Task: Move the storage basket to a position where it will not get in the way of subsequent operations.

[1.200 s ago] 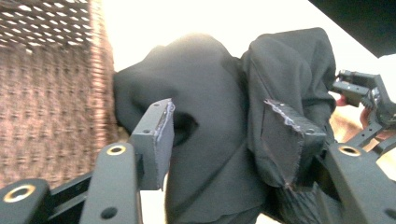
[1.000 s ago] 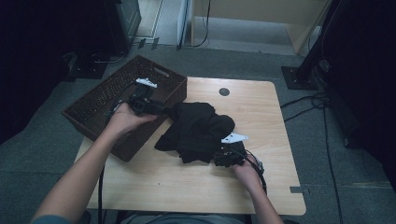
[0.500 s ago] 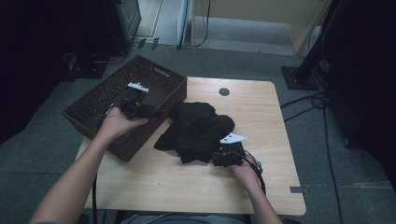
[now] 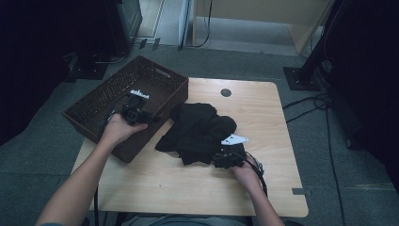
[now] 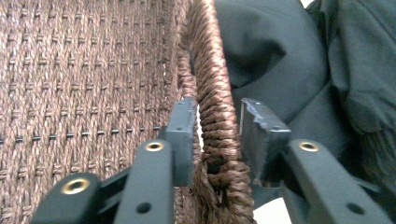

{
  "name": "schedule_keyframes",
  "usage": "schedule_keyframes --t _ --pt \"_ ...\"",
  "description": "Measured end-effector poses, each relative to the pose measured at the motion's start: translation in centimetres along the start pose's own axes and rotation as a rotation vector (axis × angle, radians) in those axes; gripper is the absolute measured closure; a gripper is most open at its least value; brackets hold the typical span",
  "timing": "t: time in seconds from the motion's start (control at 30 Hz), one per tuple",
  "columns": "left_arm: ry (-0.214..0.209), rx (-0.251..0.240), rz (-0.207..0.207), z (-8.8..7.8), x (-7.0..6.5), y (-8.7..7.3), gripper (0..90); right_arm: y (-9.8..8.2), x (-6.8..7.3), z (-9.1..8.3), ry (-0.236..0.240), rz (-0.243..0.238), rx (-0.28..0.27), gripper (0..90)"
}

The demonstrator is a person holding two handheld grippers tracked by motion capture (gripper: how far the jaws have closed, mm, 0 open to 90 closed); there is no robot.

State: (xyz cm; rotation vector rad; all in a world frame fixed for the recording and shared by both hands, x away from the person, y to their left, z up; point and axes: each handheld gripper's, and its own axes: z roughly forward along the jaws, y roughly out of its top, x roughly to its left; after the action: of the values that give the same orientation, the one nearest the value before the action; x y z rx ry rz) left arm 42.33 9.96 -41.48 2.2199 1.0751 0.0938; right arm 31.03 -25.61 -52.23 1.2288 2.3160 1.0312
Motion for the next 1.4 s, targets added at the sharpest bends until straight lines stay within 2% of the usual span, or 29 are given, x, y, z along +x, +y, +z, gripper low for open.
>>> schedule_keyframes --t 0.13,0.3,0.43,0.57,0.67,0.87,1.0,1.17,1.23,1.3,1.4 --pt "0.004 0.014 -0.004 0.5 0.0 -0.2 72.3 0.0 0.1 0.0 -0.002 0.006 -0.002 11.5" --pt "0.047 0.027 0.017 0.7 -0.5 -0.1 77.5 -0.1 0.0 0.0 -0.002 0.004 -0.005 11.5" --pt "0.031 0.030 -0.011 0.6 -0.2 -0.2 78.1 -0.1 0.0 0.0 -0.002 0.003 -0.006 11.5" --pt "0.075 0.043 -0.005 0.2 -0.1 -0.3 78.9 -0.2 0.0 0.0 -0.003 0.001 -0.013 11.7" --pt "0.090 0.040 -0.038 -0.5 0.9 -0.8 79.0 -0.2 0.0 0.0 -0.001 -0.003 -0.016 11.7" --pt "0.166 0.013 -0.146 -2.3 3.4 -2.2 78.9 -0.2 -0.1 0.0 0.004 -0.005 -0.017 11.5" --pt "0.227 0.004 -0.200 -3.6 5.2 -3.2 79.0 -0.2 -0.1 0.0 0.003 -0.007 -0.016 11.3" --pt "0.293 -0.029 -0.332 -4.3 7.0 -3.5 78.5 -0.2 0.0 0.1 0.003 -0.007 -0.017 11.2" --pt "0.300 -0.040 -0.371 -4.1 7.0 -3.2 77.8 -0.2 0.0 0.1 0.003 -0.007 -0.017 11.2" --pt "0.309 -0.037 -0.378 -3.7 6.8 -2.8 77.1 -0.1 0.0 0.1 0.003 -0.006 -0.016 11.2" --pt "0.277 -0.052 -0.396 -3.5 6.8 -2.6 68.0 -0.1 0.0 0.1 0.002 -0.003 -0.014 11.2"
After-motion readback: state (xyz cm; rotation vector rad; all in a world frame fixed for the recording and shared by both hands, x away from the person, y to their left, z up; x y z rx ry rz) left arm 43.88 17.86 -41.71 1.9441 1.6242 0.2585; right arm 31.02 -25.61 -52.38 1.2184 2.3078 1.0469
